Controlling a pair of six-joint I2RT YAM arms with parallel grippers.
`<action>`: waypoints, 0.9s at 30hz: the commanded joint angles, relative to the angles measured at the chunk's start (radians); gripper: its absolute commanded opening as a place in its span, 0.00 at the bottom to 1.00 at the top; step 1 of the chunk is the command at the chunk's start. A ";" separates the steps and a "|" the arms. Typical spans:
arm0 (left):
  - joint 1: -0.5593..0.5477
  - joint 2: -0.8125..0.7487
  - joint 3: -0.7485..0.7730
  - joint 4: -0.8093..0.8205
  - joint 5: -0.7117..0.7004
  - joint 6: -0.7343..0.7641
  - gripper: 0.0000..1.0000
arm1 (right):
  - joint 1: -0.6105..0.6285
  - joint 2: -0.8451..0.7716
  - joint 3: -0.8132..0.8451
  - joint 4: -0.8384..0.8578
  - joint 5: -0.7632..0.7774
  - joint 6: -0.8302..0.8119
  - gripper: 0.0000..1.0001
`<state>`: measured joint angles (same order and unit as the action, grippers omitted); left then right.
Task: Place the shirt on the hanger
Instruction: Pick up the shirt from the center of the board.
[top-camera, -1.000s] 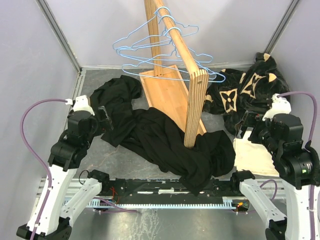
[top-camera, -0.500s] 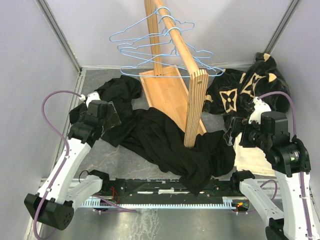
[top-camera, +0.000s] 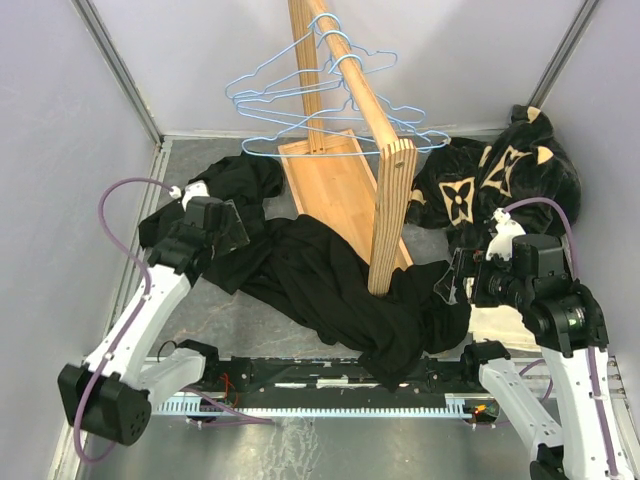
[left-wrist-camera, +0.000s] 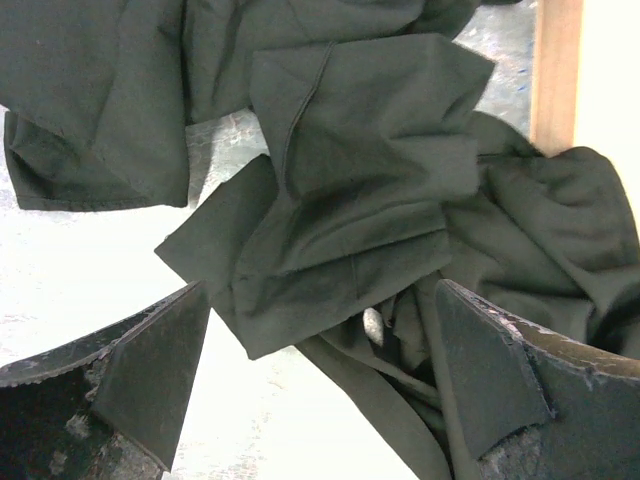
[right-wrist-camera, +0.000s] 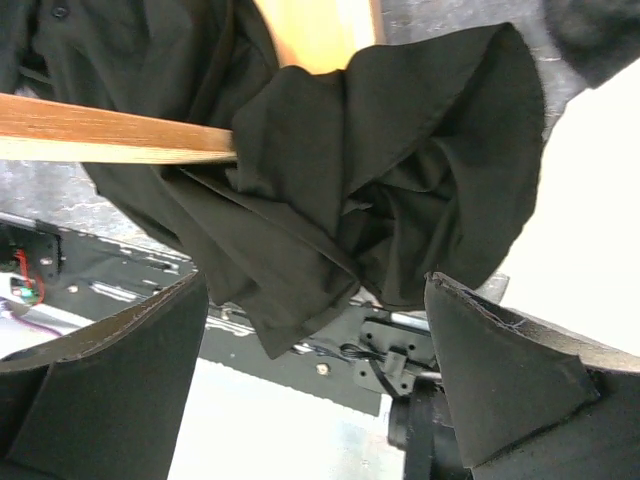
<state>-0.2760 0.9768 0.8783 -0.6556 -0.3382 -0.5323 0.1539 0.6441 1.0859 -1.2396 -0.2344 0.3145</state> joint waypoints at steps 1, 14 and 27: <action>0.037 0.108 0.057 0.051 -0.042 0.018 0.99 | -0.006 -0.025 -0.019 0.100 -0.091 0.081 0.96; 0.193 0.461 0.204 0.272 -0.231 -0.079 0.99 | -0.005 -0.121 -0.128 0.152 -0.139 0.165 0.96; 0.318 0.858 0.337 0.367 -0.082 -0.032 0.94 | -0.005 -0.129 -0.115 0.151 -0.181 0.204 0.96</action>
<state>0.0399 1.7668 1.1492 -0.3332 -0.4786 -0.5713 0.1539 0.5140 0.9501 -1.1183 -0.3878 0.4976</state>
